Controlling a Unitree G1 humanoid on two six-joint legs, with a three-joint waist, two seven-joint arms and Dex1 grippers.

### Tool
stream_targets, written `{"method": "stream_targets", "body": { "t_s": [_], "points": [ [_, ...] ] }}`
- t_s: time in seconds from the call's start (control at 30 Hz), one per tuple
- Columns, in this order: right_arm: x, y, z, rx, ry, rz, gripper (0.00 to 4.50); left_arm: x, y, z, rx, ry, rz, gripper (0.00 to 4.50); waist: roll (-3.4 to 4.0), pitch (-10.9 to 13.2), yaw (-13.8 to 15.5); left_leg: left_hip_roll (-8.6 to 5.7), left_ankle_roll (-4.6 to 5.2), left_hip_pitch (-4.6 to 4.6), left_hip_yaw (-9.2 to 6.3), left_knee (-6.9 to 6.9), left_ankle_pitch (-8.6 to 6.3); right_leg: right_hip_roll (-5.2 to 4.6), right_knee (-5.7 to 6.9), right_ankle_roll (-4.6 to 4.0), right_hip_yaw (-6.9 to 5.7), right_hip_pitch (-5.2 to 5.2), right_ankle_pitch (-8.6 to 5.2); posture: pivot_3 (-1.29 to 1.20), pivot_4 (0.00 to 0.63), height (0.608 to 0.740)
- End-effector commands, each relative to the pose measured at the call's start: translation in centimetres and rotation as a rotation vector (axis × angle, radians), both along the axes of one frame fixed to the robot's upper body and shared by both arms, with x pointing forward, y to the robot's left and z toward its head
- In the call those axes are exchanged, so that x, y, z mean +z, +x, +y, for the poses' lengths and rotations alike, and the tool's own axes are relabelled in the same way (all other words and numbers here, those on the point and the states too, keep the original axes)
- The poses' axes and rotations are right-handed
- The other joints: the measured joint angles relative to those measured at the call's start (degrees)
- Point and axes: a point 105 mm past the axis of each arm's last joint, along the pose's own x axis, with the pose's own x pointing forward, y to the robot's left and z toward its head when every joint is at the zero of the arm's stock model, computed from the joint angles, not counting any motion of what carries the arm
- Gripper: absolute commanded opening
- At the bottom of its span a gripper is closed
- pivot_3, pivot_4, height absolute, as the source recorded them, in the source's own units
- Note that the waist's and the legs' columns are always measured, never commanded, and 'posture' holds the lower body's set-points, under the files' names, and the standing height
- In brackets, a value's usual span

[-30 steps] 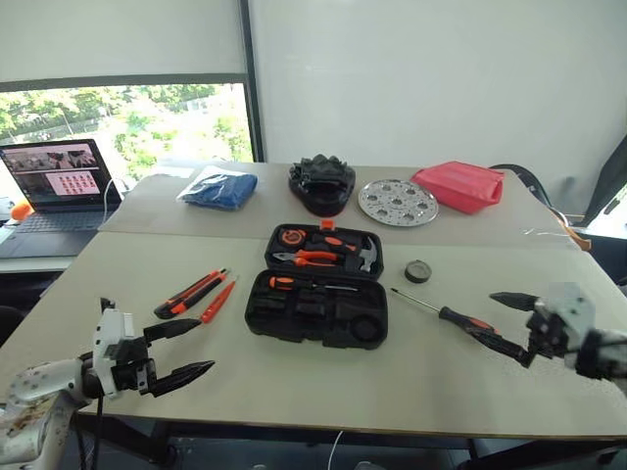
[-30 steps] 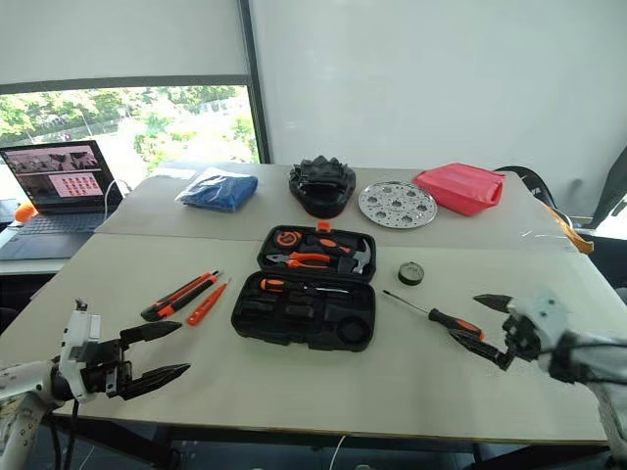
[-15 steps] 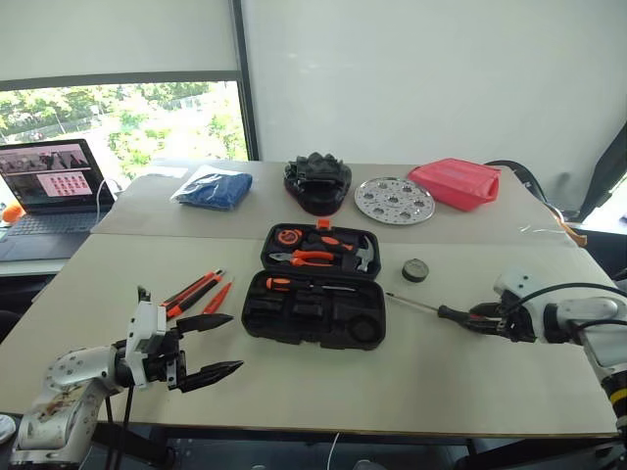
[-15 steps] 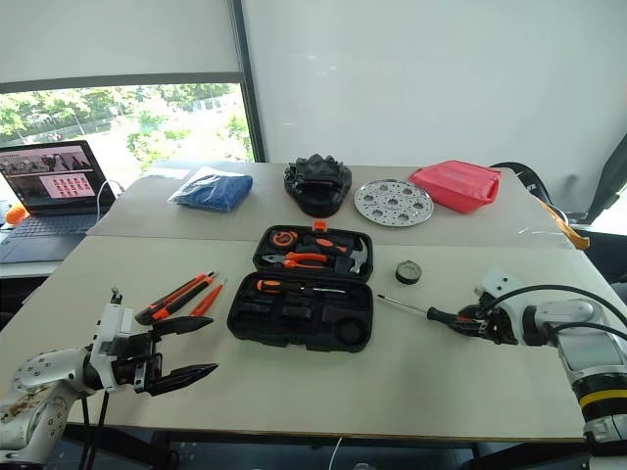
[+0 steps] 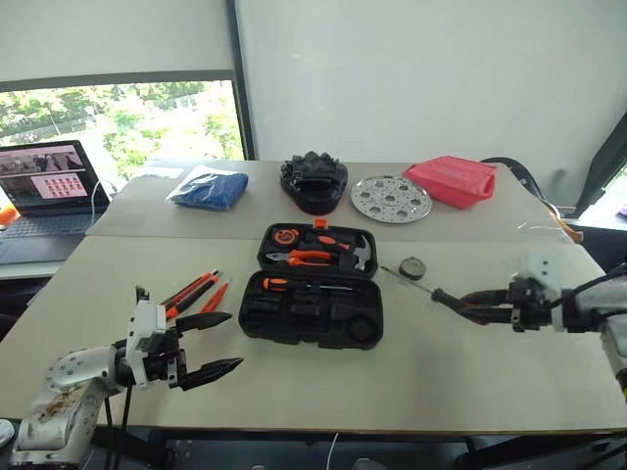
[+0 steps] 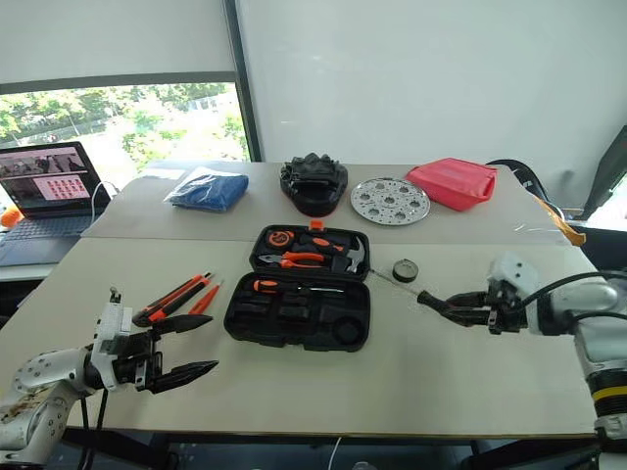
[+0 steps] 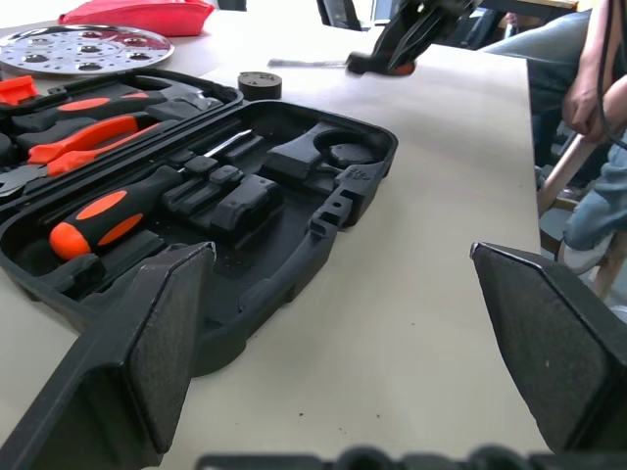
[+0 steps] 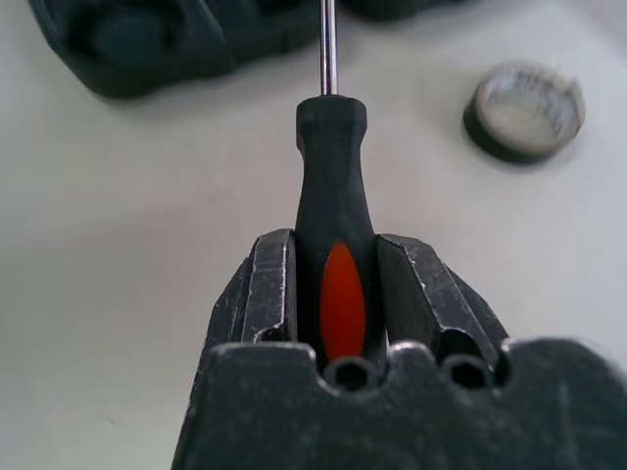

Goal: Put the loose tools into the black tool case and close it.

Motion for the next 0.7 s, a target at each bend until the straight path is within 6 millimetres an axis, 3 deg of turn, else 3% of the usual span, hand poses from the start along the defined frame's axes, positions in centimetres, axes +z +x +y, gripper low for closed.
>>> {"method": "stream_targets", "body": {
  "t_s": [0.03,0.13,0.33,0.43,0.7],
  "points": [
    [2.7,0.1,4.5,0.12,0.018,-0.026,0.9,0.9,0.2,0.6,0.049,-0.048,-0.027,4.5,-0.03,0.01,-0.23,0.02,0.0,0.03,0.0,0.0,0.0,0.02,0.01,-0.04,0.0,0.01,0.02,0.0,0.15,0.74],
    [2.1,1.6,9.8,0.195,-0.023,-0.011,0.9,0.8,0.5,1.2,0.105,-0.071,-0.03,4.5,-0.06,0.03,-1.17,0.06,-0.01,0.14,0.02,0.01,0.0,0.06,0.03,-0.1,0.03,0.02,0.06,0.0,0.15,0.74],
    [0.5,4.3,15.2,0.233,-0.149,-0.002,0.9,0.5,0.4,1.9,0.165,-0.081,-0.028,4.5,-0.08,0.04,-0.51,-0.01,-0.04,-0.29,-0.09,0.01,0.03,0.02,0.12,-0.11,-0.02,-0.45,0.1,0.0,0.15,0.74],
    [-0.4,5.6,16.3,0.227,-0.23,0.009,0.9,0.5,0.2,1.8,0.177,-0.084,-0.034,4.5,-0.08,0.04,0.2,-0.06,-0.09,-0.91,-0.29,0.08,0.06,-0.06,0.17,-0.05,-0.03,-1.12,0.19,0.0,0.15,0.74],
    [-2.1,6.6,16.7,0.252,-0.318,0.043,0.9,0.2,-0.5,1.6,0.199,-0.084,-0.03,4.5,-0.07,0.03,0.69,-0.14,-0.1,-1.11,-0.47,0.04,0.06,-0.57,0.08,-0.06,-0.7,-1.23,0.22,0.0,0.15,0.74]
  ]
}}
